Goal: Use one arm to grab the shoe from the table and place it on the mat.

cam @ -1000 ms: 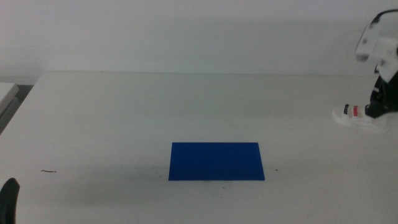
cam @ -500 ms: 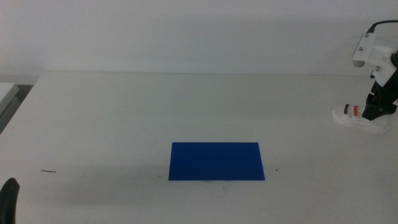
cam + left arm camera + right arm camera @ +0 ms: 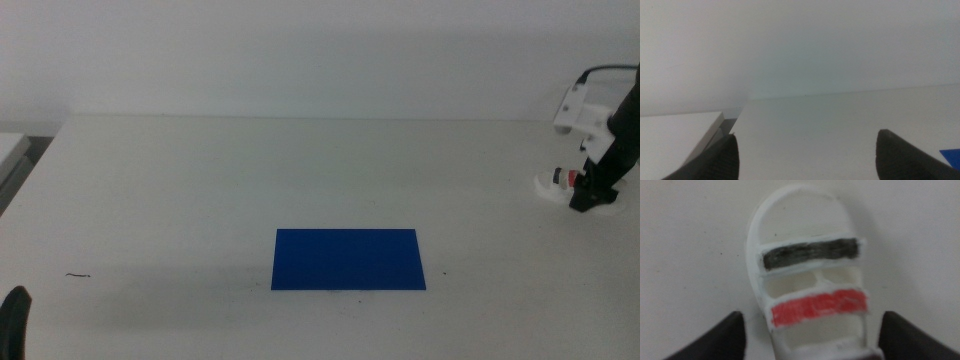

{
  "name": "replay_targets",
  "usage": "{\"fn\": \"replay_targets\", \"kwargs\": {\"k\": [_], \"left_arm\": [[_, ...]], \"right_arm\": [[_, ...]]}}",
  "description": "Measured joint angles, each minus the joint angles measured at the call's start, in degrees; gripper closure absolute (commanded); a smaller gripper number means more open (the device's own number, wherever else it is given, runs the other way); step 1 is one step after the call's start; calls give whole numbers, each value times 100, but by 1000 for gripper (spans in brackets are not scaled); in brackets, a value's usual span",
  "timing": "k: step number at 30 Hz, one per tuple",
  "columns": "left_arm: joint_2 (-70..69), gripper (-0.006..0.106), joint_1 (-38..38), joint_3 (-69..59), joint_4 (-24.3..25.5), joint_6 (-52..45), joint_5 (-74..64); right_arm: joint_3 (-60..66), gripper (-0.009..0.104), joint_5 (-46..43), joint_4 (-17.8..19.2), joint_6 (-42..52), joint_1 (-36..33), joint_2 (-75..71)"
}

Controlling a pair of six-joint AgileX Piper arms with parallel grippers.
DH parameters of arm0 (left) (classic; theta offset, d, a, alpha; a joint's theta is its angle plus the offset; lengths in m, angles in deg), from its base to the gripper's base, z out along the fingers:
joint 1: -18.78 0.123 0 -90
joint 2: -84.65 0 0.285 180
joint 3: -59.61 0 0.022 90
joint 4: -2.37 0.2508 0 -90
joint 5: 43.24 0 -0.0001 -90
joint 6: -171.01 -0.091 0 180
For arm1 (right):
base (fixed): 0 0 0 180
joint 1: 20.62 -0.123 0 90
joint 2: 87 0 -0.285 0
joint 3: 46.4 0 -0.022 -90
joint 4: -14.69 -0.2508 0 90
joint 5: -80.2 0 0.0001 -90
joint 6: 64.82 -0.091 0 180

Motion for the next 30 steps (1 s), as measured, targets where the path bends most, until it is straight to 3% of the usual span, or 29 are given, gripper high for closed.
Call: {"fn": "replay_targets", "kwargs": {"k": [3, 5, 6, 12, 20, 24, 30], "left_arm": [[0, 7, 0, 0, 0, 0, 0], [0, 7, 0, 0, 0, 0, 0], [0, 7, 0, 0, 0, 0, 0], [0, 7, 0, 0, 0, 0, 0], [0, 7, 0, 0, 0, 0, 0], [0, 7, 0, 0, 0, 0, 0], [0, 7, 0, 0, 0, 0, 0]], "right_arm": [[0, 70, -56, 12, 13, 11, 130], [0, 87, -43, 76, -62, -5, 89], [0, 89, -30, 150, -167, -66, 40], [0, 87, 675, 603, -1328, -1146, -718], [158, 87, 1066, 464, -1552, -3465, -1033], [717, 87, 729, 399, -1552, -4271, -1092], [1208, 87, -25, 400, -1552, -4693, -1096]]}}
